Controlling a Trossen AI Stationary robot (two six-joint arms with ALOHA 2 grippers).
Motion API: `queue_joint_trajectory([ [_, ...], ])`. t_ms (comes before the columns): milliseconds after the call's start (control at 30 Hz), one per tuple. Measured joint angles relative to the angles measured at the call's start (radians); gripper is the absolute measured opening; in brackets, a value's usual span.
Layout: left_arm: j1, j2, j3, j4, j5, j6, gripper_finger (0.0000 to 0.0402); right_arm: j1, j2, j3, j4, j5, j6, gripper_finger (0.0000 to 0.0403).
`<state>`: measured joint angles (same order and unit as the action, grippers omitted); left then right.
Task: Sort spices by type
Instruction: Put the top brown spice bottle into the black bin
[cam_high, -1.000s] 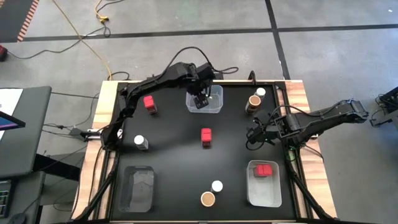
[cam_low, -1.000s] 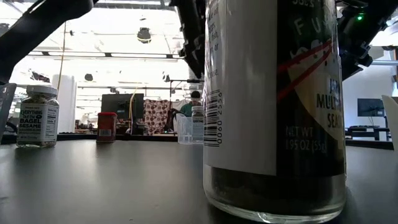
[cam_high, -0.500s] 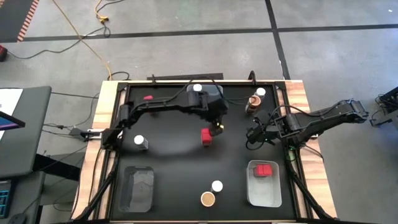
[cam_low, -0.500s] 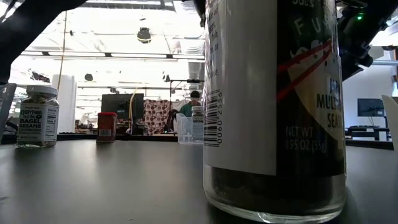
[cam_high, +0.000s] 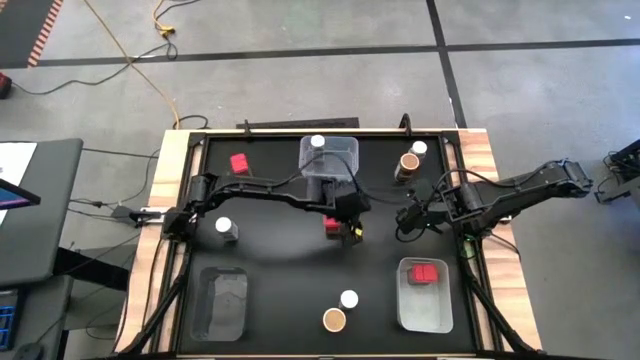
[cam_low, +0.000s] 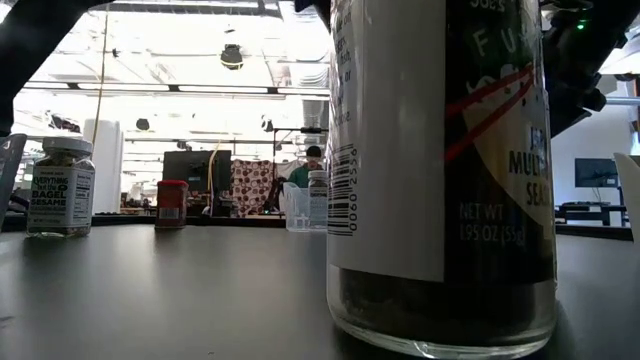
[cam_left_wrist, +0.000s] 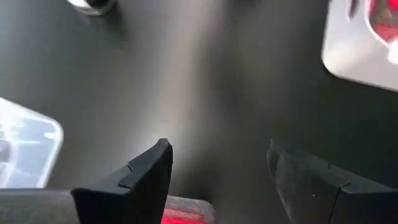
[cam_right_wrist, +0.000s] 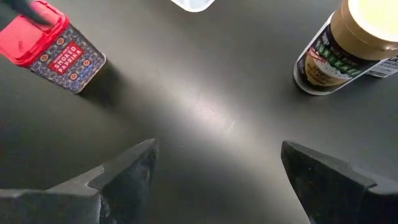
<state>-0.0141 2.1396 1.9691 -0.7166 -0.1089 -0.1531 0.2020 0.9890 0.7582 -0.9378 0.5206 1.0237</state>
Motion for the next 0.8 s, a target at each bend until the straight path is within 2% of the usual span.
queue_joint_trajectory([
  [167,-0.032,-0.06,-0.112,0.102,-0.001,0.016,0.0251,0.0,0.0,0.0,0.004,-0.002,0.001,0.0374],
  [300,-0.032,-0.164,-0.283,0.22,-0.008,0.012,0.0251,-0.002,0.0,0.001,0.021,-0.02,0.001,0.0374],
  [600,-0.043,-0.555,-0.751,0.384,-0.029,-0.05,0.0251,-0.007,0.0,0.001,0.037,-0.022,0.159,0.0374],
  [800,-0.078,-0.806,-0.958,0.393,-0.08,-0.08,0.0251,-0.062,0.0,0.037,0.035,-0.022,0.205,0.0366],
])
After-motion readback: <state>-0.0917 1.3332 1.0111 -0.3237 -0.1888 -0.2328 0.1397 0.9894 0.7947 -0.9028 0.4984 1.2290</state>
